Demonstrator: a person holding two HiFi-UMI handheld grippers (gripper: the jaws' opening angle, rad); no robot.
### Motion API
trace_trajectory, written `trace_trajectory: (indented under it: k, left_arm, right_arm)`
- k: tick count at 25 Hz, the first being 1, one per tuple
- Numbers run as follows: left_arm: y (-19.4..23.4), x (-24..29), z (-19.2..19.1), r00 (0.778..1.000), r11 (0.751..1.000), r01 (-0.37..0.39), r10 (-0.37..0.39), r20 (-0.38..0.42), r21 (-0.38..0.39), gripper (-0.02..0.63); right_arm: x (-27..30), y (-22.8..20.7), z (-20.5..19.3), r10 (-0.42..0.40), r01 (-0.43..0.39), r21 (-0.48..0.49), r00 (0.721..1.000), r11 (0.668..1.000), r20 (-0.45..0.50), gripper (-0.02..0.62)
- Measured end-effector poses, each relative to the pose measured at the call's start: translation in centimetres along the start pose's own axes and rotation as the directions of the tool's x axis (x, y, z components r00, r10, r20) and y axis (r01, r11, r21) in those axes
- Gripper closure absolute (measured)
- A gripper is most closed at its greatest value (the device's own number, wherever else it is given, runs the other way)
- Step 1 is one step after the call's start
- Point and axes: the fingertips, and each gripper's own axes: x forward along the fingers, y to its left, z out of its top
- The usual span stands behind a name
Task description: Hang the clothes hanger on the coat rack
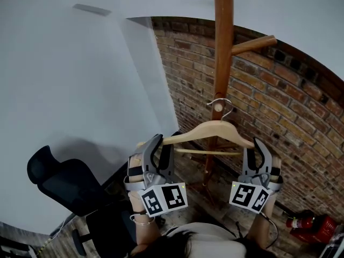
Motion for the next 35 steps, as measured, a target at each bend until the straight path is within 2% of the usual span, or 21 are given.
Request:
trace_trajectory:
  k: [25,35]
  left_arm:
    - [-2.9,2.6,-1.9,0.992,1.0,0.028,-0.027,-0.12,0.001,0.489]
    - [-3.0,3.1,-2.1,0.997,0.999,0.007,-0.011,-0.077,-0.046,0.48]
  right_arm:
    - [3.8,2.5,-2.7,0.096,-0.096,-0.008,0.995,0.995,0.012,0.488]
    - [4.2,2.7,-2.9,0.078,-0.078,-0.002,0.997,0.997,0.011,0.488]
